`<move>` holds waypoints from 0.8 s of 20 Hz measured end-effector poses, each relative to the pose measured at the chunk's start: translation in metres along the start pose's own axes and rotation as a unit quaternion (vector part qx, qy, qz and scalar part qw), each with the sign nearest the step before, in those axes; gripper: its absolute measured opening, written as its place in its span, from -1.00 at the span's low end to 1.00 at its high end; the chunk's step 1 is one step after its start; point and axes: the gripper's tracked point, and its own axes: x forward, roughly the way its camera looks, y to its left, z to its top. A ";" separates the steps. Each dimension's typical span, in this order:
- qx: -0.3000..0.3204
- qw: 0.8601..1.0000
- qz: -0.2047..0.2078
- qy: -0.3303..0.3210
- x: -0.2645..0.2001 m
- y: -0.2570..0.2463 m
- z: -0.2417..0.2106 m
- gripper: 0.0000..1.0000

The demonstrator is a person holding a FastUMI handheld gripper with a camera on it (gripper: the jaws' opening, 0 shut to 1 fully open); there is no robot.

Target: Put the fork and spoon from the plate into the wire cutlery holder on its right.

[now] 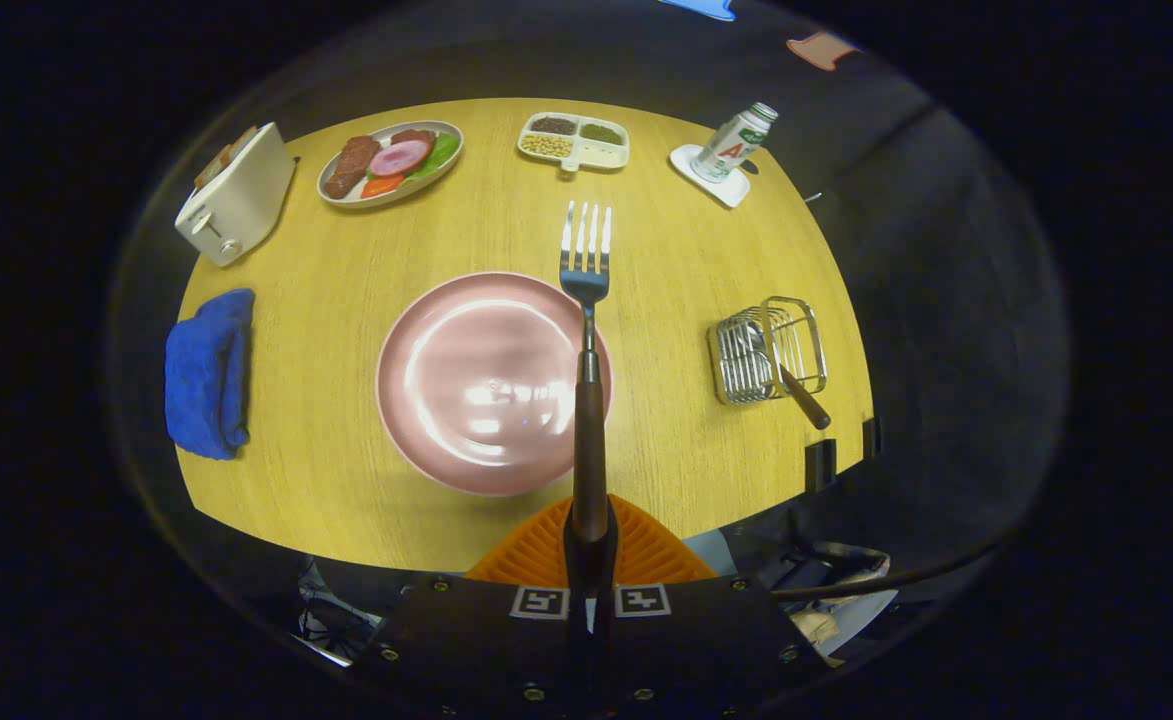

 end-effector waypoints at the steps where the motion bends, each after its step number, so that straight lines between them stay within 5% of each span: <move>1: 0.013 1.000 -0.004 0.005 0.003 -0.012 0.000 -0.95; 10: 0.117 0.991 -0.040 0.053 0.019 -0.110 -0.007 -0.95; 16: 0.121 0.986 -0.056 0.095 0.030 -0.144 -0.020 -0.95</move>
